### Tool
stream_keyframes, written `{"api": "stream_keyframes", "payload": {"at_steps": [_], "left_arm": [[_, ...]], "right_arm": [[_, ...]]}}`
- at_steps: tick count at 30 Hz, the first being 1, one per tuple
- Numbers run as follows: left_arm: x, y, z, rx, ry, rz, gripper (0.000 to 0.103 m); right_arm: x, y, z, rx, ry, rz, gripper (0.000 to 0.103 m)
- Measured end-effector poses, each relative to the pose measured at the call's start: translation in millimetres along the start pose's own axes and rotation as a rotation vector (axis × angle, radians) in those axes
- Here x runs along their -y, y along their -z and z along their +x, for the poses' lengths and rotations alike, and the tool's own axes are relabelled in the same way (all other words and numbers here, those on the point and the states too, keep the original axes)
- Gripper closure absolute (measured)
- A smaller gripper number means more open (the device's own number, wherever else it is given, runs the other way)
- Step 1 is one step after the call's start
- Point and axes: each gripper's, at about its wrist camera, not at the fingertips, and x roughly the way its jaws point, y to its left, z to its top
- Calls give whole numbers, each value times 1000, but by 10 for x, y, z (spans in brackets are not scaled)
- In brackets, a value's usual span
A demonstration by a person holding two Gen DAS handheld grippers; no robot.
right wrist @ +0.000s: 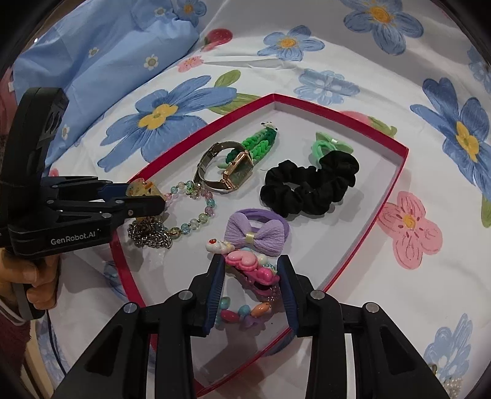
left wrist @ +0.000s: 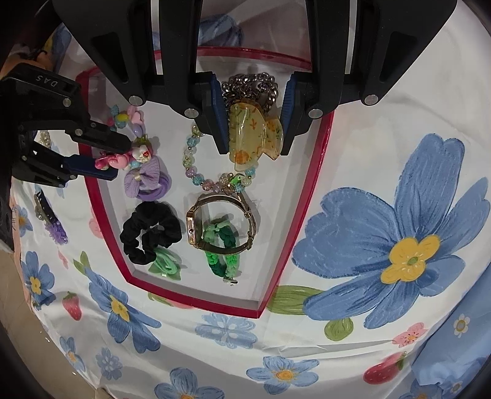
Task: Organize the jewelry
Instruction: 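Carry the yellow hair claw and pink hair clip into the box lid and release both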
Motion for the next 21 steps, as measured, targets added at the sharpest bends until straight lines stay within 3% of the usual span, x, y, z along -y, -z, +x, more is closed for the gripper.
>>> {"api": "stream_keyframes", "payload": {"at_steps": [21], "left_arm": [[21,-7,33,-12,-18,1,71]], "right_arm": [[-29,-13,18,-8,8,-29,65]]}}
